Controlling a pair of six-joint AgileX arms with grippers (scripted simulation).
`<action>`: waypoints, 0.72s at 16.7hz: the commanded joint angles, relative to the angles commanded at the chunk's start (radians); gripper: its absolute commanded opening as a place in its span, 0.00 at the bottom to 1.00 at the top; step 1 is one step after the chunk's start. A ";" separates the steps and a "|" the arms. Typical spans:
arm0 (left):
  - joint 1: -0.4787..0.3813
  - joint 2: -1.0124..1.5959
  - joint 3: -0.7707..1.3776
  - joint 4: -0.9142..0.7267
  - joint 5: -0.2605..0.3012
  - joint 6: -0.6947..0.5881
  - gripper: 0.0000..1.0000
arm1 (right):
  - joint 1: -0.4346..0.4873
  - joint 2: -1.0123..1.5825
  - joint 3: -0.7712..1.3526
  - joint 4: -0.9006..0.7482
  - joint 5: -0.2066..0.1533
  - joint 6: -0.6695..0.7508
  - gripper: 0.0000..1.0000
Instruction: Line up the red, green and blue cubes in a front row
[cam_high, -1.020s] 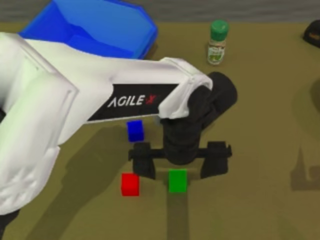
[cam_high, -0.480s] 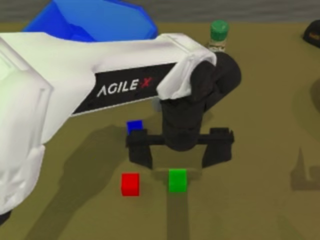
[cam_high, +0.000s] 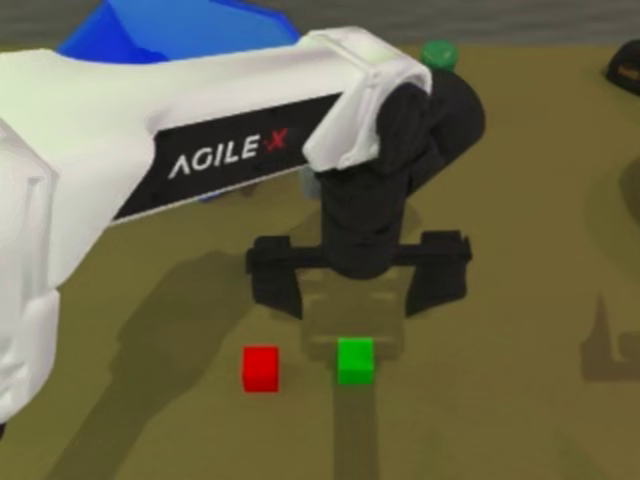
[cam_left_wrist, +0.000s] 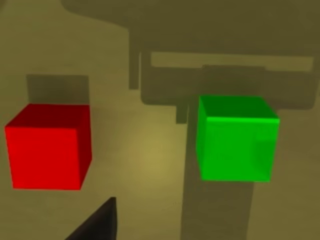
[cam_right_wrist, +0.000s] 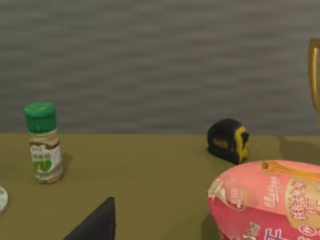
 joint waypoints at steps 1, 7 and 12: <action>0.013 0.009 0.011 -0.002 0.001 0.008 1.00 | 0.000 0.000 0.000 0.000 0.000 0.000 1.00; 0.232 0.130 0.154 -0.039 0.015 0.123 1.00 | 0.000 0.000 0.000 0.000 0.000 0.000 1.00; 0.322 0.180 0.219 -0.051 0.021 0.180 1.00 | 0.000 0.000 0.000 0.000 0.000 0.000 1.00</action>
